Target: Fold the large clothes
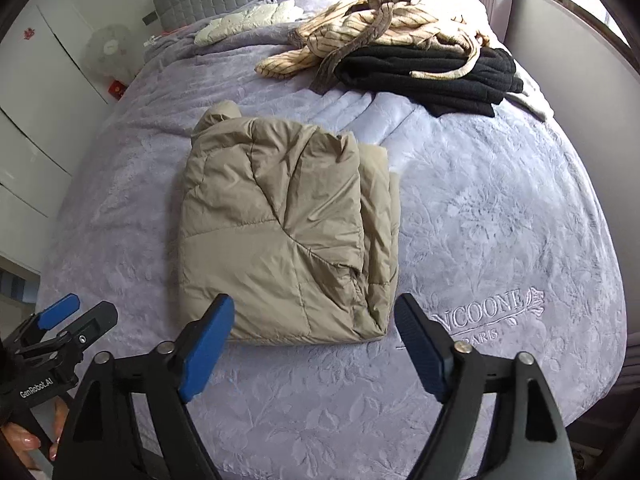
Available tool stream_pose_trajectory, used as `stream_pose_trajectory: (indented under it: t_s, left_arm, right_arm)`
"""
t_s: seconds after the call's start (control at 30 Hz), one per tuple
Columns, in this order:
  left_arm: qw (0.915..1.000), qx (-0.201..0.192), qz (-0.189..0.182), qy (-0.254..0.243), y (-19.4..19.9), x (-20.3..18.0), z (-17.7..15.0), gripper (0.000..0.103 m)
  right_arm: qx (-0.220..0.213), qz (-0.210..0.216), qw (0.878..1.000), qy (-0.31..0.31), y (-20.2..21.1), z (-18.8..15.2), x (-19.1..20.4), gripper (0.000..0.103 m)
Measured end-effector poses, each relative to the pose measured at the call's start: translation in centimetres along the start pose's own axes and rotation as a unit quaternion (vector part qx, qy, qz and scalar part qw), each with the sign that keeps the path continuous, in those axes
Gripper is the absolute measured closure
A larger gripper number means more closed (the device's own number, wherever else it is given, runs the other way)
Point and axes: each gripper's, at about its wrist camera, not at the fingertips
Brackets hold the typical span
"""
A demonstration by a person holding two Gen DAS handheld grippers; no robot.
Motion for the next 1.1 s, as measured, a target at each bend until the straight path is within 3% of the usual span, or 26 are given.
stream_pose_trajectory:
  t_s: [0.13,0.5,1.1]
  left_arm:
    - [1.0000,-0.003,0.008,0.002,0.9,-1.0,0.2,0.000]
    - [0.9977,-0.045,0.049,-0.004,4.0,-2.5,0.6,0.000]
    - [0.9955,-0.067,0.066,-0.009,6.3,-2.8,0.0,0.000]
  right_arm:
    - [-0.028,-0.007,1.000,0.002,1.2,0.3,-0.1,0.014]
    - [-0.057,-0.031,0.998,0.006,3.3,0.3,-0.4,0.014]
    - [-0.060,-0.035,0.998,0.003,4.8,-0.1,-0.4,0.014]
Point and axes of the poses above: each gripper's, at about its wrist camera, not at the fingertips, and y roughly against the way its jaws point, x to its left, z to its top, and after that the axes turned 2 degrees about -x, right-handed
